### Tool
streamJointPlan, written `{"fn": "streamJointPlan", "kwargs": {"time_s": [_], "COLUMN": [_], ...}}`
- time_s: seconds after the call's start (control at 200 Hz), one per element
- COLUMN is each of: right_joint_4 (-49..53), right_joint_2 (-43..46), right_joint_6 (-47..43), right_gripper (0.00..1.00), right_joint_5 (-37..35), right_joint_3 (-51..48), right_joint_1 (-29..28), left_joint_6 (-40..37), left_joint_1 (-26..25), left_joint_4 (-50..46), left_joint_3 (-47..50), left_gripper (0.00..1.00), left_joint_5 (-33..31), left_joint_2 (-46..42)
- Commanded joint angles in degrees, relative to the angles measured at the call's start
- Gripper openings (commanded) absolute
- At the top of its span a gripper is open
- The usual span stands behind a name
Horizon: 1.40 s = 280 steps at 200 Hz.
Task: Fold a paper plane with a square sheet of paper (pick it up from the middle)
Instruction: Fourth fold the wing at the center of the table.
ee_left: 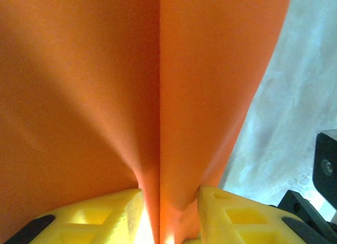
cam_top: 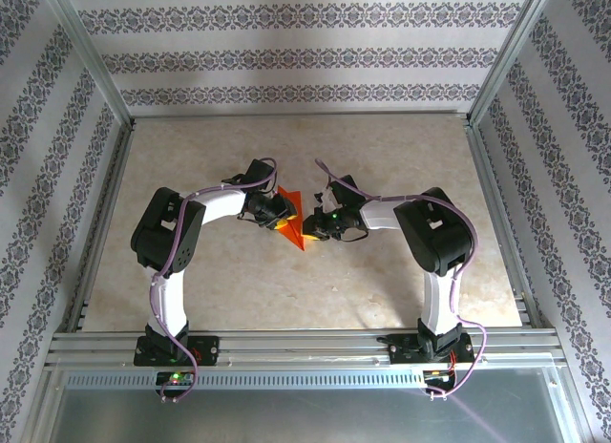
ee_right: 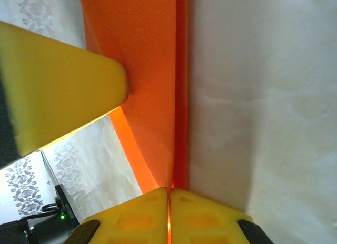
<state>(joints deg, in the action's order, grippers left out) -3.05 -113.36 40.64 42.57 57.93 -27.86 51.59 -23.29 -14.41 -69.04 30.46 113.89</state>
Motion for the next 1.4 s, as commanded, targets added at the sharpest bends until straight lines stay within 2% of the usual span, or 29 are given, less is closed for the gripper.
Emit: {"fn": "streamJointPlan", "kwargs": {"time_s": [0.0,0.39,0.725,0.964,1.034,1.149,1.274,1.394], "right_joint_4": [0.67,2.44,7.22,9.64,9.68,9.82,10.01,10.1], "right_joint_2": [-1.59,-2.17,-3.29,-3.94,-3.95,-4.1,-4.19,-4.18], "right_joint_6": [0.13,-0.47,-2.57,-3.55,-3.55,-3.64,-3.84,-3.9], "right_gripper": [0.09,0.1,0.1,0.1,0.1,0.1,0.1,0.11], "right_joint_5": [0.85,0.11,-1.82,-2.93,-3.02,-3.02,-3.02,-2.93], "right_joint_3": [0.86,1.37,3.51,3.91,4.02,4.13,4.38,4.51], "right_joint_1": [0.08,0.08,0.08,0.17,0.17,0.17,0.17,0.17], "left_joint_6": [0.17,0.27,-0.42,-1.2,-0.52,1.38,3.82,5.29], "left_joint_1": [-0.87,-0.88,-0.67,-0.47,-0.44,-0.55,-0.92,-1.23], "left_joint_4": [-7.56,-7.55,-4.57,-4.57,-1.89,9.0,19.18,24.75], "left_joint_3": [4.57,4.61,4.42,3.62,5.06,9.06,11.14,11.25], "left_gripper": [0.36,0.35,0.36,0.39,0.39,0.34,0.27,0.22], "left_joint_5": [-6.2,-6.11,-4.2,-5.48,-4.41,0.13,4.32,6.48], "left_joint_2": [6.06,4.84,-0.41,-8.18,-9.81,-10.79,-8.87,-6.3]}}
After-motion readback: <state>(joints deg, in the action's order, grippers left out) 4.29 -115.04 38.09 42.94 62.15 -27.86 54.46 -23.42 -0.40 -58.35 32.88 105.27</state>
